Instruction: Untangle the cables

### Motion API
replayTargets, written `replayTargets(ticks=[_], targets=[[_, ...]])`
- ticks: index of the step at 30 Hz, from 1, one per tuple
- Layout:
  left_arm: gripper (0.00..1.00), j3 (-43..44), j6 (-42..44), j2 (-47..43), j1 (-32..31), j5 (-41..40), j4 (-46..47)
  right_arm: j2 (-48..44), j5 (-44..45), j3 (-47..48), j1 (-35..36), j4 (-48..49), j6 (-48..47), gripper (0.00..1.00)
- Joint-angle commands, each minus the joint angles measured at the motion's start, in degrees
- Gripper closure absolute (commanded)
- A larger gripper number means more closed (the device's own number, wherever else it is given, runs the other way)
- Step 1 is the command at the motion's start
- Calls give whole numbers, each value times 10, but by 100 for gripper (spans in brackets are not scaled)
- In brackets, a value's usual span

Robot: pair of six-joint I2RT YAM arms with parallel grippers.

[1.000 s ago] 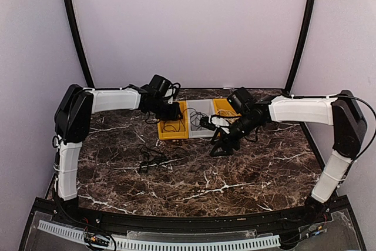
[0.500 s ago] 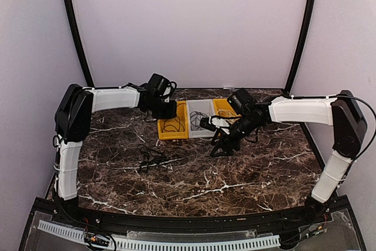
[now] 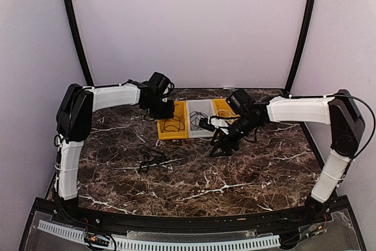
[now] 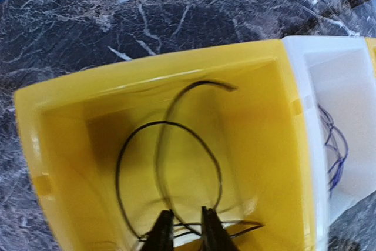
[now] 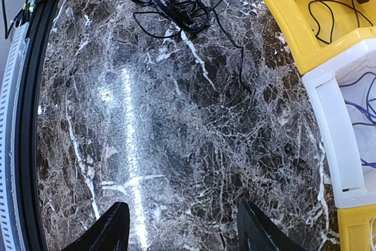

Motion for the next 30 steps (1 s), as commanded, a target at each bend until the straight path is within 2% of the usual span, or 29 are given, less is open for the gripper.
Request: replayTargets(ticks=[1,4,13,23,25,27,30], targets=[[75,25,1,1,2,32,-28,33,4,43,14,10,3,36],[65,33,5,-13,-1,33,-35,70,28,82,30,6,6,35],[56,-15,8,-119,-4,8,-28,181,90,203,74,10,35,35],[44,-142,10,-290,1,-90,-18,280,111,301,93,9,69,34],[44,-186,12,-326,3,-96,-4,293,109,318,93,3,74,38],[44,-225,21,-362,3,-91,22,299,104,323,94,-2,75,48],[44,-288,49,-424,3,-69,75,285,106,315,94,3,73,78]])
